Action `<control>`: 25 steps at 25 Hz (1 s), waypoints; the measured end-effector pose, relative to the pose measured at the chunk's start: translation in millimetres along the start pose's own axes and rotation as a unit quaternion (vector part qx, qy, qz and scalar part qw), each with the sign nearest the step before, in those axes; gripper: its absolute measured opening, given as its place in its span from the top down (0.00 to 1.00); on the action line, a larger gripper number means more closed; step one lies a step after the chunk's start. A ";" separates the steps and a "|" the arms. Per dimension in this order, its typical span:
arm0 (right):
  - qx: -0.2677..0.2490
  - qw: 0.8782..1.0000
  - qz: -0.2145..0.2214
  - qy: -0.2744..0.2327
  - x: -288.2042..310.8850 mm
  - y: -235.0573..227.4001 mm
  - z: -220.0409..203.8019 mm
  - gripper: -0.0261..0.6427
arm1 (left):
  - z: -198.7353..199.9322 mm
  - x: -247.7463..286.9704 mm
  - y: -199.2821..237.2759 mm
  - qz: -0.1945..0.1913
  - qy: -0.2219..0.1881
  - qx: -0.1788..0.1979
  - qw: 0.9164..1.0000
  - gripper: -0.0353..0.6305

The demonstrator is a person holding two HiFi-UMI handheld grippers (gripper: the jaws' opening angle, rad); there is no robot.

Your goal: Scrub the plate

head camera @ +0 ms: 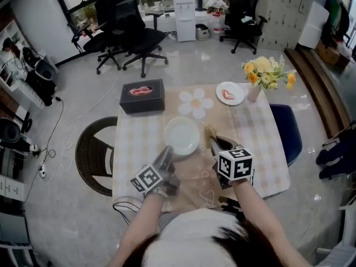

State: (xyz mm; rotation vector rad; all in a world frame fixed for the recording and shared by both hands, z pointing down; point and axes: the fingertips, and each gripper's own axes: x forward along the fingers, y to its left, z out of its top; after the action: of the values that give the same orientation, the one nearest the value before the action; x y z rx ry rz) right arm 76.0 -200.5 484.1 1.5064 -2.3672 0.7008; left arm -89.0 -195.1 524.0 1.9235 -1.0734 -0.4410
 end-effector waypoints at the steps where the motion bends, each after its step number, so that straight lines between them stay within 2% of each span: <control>1: 0.000 1.000 0.000 0.001 0.2 -0.4 -1.6 0.91 | -0.3 -0.1 1.8 0.002 -0.002 -0.003 1.000 0.92; 6: -0.011 1.000 0.018 -0.001 0.7 7.0 -2.7 0.91 | -0.1 0.3 1.3 0.006 -0.009 0.004 1.000 0.92; 11: -0.014 1.000 0.017 -0.006 2.6 9.8 -1.4 0.91 | -2.0 3.6 5.4 0.020 0.005 0.000 1.000 0.92; 18: -0.007 1.000 0.012 0.003 3.7 6.4 -5.2 0.91 | -13.8 13.1 0.2 0.042 0.047 0.052 0.997 0.92; 25: -0.005 1.000 0.002 0.009 4.9 3.4 -7.6 0.91 | -14.8 13.2 -0.8 0.046 0.048 0.063 0.996 0.92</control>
State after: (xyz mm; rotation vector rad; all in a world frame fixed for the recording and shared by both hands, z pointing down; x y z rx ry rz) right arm 70.4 -199.1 491.9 1.4854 -2.3563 0.6986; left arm -71.7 -198.1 533.0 1.9752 -1.1436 -0.2323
